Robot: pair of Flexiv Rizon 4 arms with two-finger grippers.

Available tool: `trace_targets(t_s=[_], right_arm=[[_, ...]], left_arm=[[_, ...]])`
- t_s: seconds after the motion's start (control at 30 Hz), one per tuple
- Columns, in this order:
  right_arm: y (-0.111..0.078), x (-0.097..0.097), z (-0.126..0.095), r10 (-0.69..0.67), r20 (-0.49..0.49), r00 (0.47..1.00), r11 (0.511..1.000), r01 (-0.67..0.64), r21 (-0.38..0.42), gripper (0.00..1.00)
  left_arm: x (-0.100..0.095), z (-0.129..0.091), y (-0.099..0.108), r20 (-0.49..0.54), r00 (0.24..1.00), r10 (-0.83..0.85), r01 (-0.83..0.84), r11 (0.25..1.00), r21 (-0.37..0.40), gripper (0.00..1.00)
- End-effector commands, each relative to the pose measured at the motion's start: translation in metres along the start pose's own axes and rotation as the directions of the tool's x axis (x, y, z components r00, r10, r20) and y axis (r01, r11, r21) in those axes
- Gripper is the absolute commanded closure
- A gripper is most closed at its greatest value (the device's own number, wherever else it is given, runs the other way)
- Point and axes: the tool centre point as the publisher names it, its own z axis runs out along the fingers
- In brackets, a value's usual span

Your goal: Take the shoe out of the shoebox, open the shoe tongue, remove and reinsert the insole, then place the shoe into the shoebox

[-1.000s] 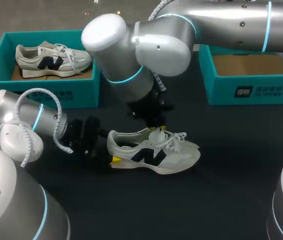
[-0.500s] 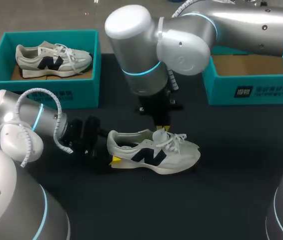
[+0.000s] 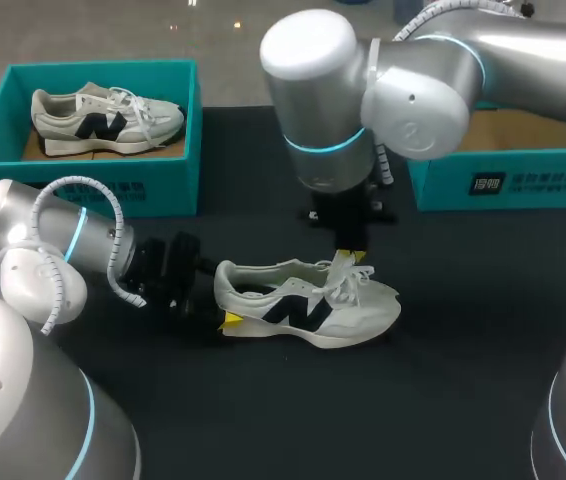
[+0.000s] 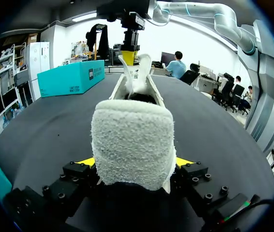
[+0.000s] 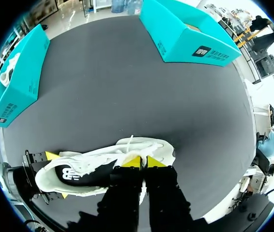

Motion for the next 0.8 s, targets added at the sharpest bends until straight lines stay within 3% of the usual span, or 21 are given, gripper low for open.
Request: trace_targets(t_s=[0.03, 0.3, 0.77, 0.8], right_arm=[[-0.004, -0.011, 0.009, 0.102, -0.059, 0.993, 0.995, -0.103, -0.007, 1.00], [-0.005, -0.024, 0.036, 0.150, -0.049, 0.987, 0.989, -0.149, 0.017, 1.00], [-0.008, -0.023, 0.072, 0.180, -0.013, 0.984, 0.983, -0.179, 0.038, 1.00], [-0.009, -0.024, 0.074, 0.185, -0.010, 0.983, 0.982, -0.184, 0.044, 0.96]], left_arm=[[0.002, 0.001, 0.003, 0.000, 1.000, -0.001, 0.001, 1.000, -0.005, 1.00], [0.002, 0.001, 0.003, 0.000, 1.000, -0.001, 0.001, 1.000, -0.005, 1.00], [0.002, 0.001, 0.003, 0.000, 1.000, -0.001, 0.001, 1.000, -0.005, 1.00], [0.002, 0.001, 0.003, 0.000, 1.000, -0.001, 0.001, 1.000, -0.005, 1.00]])
